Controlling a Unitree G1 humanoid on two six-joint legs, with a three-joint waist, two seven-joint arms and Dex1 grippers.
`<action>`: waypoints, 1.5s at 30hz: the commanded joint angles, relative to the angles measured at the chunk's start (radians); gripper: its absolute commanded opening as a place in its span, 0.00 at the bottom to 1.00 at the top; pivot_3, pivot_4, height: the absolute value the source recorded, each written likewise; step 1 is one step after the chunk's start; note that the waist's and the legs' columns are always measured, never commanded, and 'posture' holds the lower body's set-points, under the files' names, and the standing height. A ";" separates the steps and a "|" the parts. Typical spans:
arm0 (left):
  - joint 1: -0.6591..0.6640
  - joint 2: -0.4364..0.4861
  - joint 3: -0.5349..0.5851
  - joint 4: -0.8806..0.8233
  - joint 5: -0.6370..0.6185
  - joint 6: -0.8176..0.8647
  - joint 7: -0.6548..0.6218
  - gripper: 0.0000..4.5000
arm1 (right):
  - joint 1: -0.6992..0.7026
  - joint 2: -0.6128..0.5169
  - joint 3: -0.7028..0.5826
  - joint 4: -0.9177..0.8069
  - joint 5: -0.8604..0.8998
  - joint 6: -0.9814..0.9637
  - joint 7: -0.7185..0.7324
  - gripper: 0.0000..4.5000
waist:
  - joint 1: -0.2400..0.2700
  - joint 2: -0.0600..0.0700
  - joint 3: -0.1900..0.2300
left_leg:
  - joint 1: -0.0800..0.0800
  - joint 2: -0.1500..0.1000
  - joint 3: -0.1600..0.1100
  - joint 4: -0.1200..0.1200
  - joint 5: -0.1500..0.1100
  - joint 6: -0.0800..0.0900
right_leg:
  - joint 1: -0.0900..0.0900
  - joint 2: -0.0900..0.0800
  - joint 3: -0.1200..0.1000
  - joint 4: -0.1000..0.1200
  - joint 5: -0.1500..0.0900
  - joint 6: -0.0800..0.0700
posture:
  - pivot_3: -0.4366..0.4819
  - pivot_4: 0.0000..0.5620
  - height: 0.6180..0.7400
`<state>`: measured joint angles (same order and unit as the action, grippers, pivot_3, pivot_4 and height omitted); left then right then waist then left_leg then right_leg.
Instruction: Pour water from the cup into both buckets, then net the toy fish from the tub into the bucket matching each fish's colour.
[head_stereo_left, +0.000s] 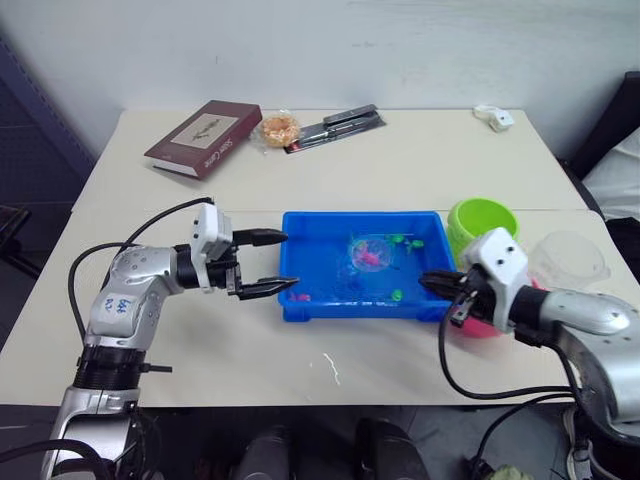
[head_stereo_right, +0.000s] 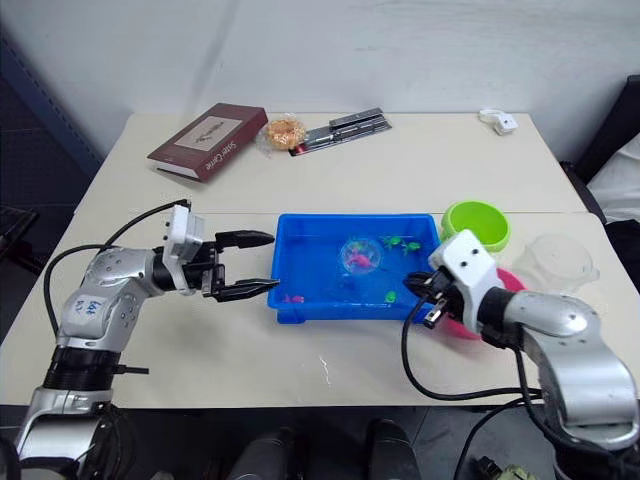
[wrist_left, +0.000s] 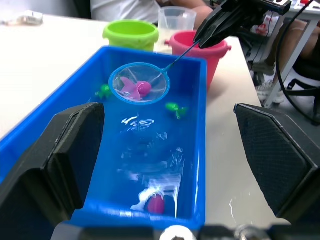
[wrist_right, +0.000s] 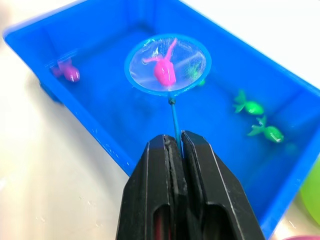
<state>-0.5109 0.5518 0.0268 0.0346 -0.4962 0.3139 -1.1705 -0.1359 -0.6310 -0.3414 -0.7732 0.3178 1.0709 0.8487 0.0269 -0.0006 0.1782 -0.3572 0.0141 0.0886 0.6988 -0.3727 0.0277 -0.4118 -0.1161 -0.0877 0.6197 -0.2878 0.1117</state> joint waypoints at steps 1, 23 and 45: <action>-0.017 -0.027 -0.016 -0.055 -0.055 0.049 -0.005 0.99 | 0.088 -0.006 -0.140 -0.068 0.057 -0.044 0.004 0.00 | -0.001 0.000 0.000 | 0.000 0.000 0.000 0.000 0.000 0.000 | 0.000 0.000 0.000 0.000 0.000 0.000 | 0.48 0.27 1.00; -0.108 -0.163 -0.106 0.018 -0.012 -0.003 -0.035 0.99 | 0.731 0.130 -0.607 0.205 -0.221 -1.053 -0.043 0.00 | -0.004 -0.001 0.000 | 0.004 -0.001 0.004 -0.001 -0.001 0.001 | 0.002 0.001 0.006 -0.001 0.001 0.002 | 0.48 0.27 1.00; -0.070 -0.145 -0.095 -0.034 -0.016 0.006 -0.004 0.99 | 0.747 0.106 -0.446 0.402 -1.019 -1.701 -0.682 0.00 | -0.009 0.000 -0.001 | 0.004 0.001 0.005 -0.001 -0.001 0.000 | 0.002 0.002 0.009 -0.006 0.001 0.001 | 0.48 0.27 1.00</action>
<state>-0.5820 0.3960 -0.0793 0.0443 -0.5002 0.3201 -1.1735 0.6151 -0.5131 -0.7854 -0.3485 -0.6859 -0.6387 0.2030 0.0178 -0.0009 0.1777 -0.3531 0.0147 0.0933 0.6976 -0.3732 0.0276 -0.4101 -0.1144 -0.0782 0.6139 -0.2871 0.1130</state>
